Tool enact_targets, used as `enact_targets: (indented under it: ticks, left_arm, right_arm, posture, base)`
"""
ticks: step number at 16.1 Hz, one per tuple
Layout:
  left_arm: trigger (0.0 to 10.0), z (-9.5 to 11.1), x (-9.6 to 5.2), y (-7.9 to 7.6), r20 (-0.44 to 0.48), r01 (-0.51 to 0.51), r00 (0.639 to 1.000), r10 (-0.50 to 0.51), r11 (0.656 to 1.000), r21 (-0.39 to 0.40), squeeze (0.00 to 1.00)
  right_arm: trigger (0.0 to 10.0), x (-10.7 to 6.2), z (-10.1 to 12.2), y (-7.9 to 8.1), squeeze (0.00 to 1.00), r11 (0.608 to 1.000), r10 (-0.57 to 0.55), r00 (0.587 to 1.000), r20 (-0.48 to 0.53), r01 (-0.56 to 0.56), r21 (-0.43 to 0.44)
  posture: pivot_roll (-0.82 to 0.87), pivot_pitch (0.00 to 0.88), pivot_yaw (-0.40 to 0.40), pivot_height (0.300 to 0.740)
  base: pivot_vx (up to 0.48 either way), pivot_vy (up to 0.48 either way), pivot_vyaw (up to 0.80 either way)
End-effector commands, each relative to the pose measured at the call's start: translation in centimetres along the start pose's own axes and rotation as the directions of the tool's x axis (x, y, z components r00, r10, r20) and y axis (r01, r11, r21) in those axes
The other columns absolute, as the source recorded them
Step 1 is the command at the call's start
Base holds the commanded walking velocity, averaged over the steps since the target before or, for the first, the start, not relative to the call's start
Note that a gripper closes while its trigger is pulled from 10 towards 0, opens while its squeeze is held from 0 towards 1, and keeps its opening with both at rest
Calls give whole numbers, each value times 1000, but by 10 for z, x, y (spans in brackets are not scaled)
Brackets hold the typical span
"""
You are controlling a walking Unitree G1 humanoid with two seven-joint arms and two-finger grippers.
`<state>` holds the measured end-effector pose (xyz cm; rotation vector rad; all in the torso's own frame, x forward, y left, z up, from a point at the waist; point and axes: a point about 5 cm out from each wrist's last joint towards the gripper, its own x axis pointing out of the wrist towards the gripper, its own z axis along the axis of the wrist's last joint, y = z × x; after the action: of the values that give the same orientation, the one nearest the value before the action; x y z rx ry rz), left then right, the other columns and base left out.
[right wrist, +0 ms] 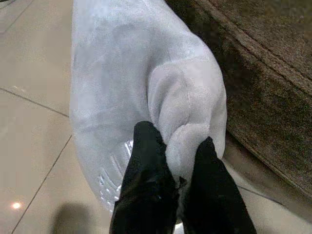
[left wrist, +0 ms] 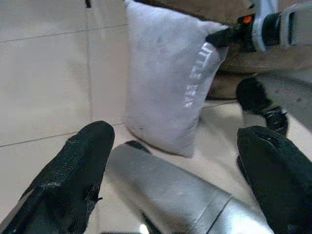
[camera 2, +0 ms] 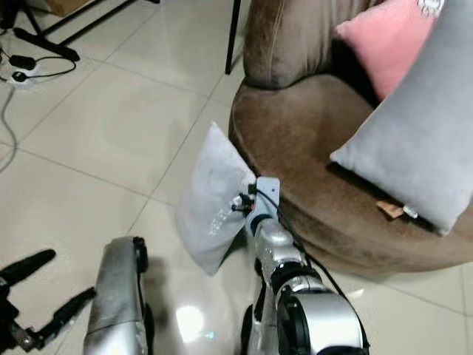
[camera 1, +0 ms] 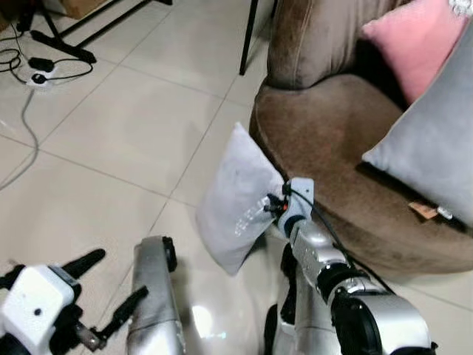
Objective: Move the pillow to the sofa from floor
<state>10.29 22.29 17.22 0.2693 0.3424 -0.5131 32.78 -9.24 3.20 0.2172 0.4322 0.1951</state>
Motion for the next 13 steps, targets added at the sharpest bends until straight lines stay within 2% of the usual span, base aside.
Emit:
enact_targets:
  ticks: [1,3,5,6,7,8,11,12,13]
  left_arm:
    - [10000,-7,3,-2,-1,-7,1000,7,999,-36,0]
    - [10000,-15,9,3,2,-59,998,59,997,-43,0]
    - [10000,-22,17,10,13,-125,992,126,991,-56,0]
    - [10000,-22,26,16,35,-158,986,160,985,-68,0]
    - [10000,-17,36,22,80,-197,976,204,977,-84,0]
    - [10000,-9,47,28,136,-247,957,255,966,-78,0]
    - [10000,0,68,35,195,-278,939,283,959,-55,0]
    - [10000,3,73,39,207,-304,930,304,952,-34,0]
    - [10000,10,81,45,236,-335,914,330,942,-18,0]
  right_arm:
    - [0,-1,-3,6,0,998,57,998,3,-57,-16]
    - [0,0,2,17,0,991,131,991,31,-131,-16]
    - [0,0,9,29,0,976,217,973,77,-217,-3]
    - [0,-1,14,33,0,965,262,959,104,-263,-6]
    - [0,-5,24,36,0,949,312,938,154,-315,-8]
    - [0,-21,46,37,0,936,345,900,266,-351,-24]
    - [0,-43,90,21,0,957,250,867,430,-289,26]
    - [0,-53,110,12,0,964,181,847,499,-254,82]
    - [0,-72,142,-3,0,965,92,800,593,-219,146]
  posture:
    - [267,55,-119,490]
    - [233,3,-124,490]
    - [210,0,-128,490]
    - [189,0,-129,490]
    - [175,0,-127,490]
    - [163,0,-122,490]
    - [133,0,-109,490]
    - [129,0,-106,490]
    - [127,0,-99,490]
  base:
    - [0,0,0]
    - [0,0,0]
    - [0,0,0]
    - [0,0,0]
    - [0,0,0]
    - [0,0,0]
    - [0,0,0]
    - [0,0,0]
    - [0,0,0]
